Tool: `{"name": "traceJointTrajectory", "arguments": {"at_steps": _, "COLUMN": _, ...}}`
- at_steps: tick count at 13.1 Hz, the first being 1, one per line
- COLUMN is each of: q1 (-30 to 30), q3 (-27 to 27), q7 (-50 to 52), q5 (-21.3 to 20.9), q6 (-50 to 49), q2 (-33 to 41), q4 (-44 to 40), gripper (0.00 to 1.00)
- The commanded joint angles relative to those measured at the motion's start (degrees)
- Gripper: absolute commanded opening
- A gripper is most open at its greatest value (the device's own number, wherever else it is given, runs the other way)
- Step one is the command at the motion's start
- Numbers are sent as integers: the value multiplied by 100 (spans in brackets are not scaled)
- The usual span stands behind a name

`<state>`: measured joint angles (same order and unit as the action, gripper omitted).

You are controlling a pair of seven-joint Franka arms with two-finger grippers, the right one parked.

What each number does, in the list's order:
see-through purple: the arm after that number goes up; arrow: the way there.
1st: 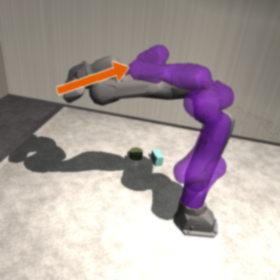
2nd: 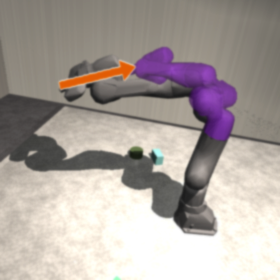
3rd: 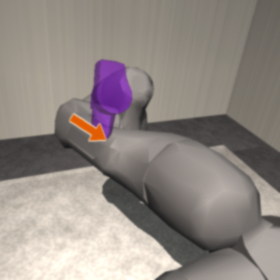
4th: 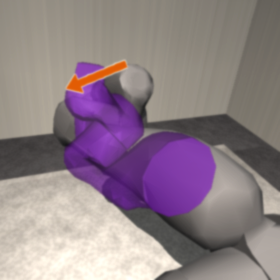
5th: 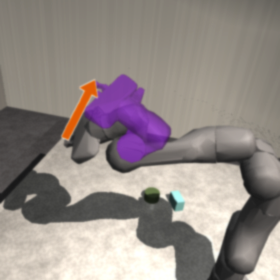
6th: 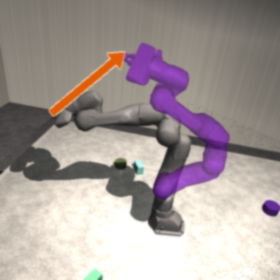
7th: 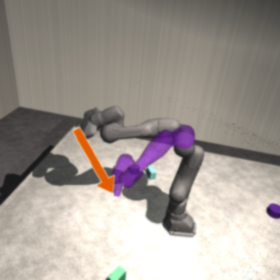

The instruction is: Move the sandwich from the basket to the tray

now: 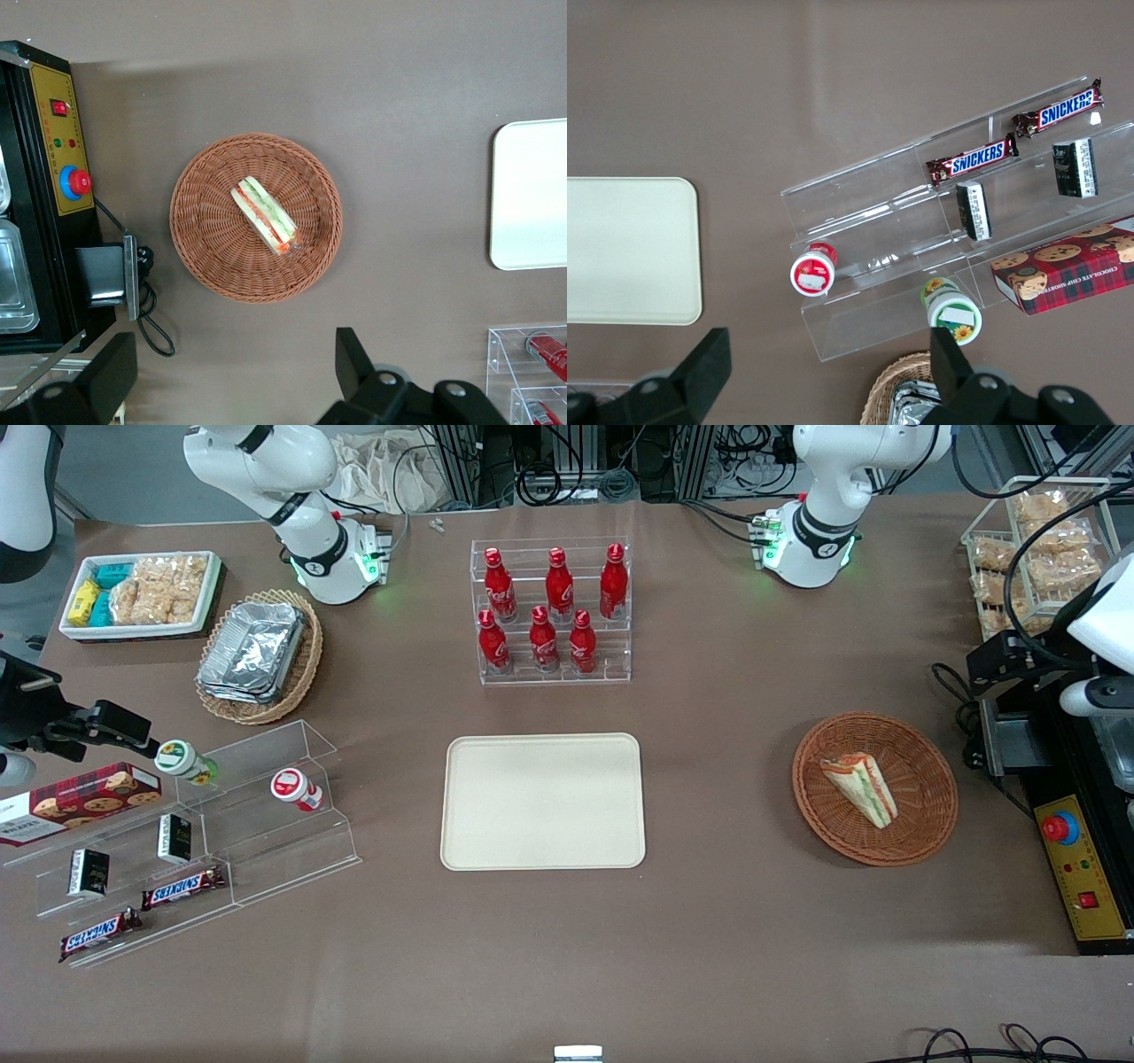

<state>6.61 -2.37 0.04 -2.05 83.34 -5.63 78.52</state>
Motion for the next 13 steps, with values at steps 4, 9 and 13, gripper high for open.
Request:
{"name": "traceJointTrajectory", "arguments": {"at_steps": 4, "q1": -19, "q3": -70, "q7": 22, "q5": -41, "q6": -11, "q2": -87, "q4": -153, "gripper": 99}}
{"name": "traceJointTrajectory", "arguments": {"at_steps": 9, "q1": -10, "q3": -79, "q7": -31, "q5": -40, "q6": -90, "q2": -17, "q4": -118, "gripper": 99}}
{"name": "traceJointTrajectory", "arguments": {"at_steps": 13, "q1": -10, "q3": -79, "q7": 83, "q5": -23, "q6": -99, "q2": -157, "q4": -100, "gripper": 99}}
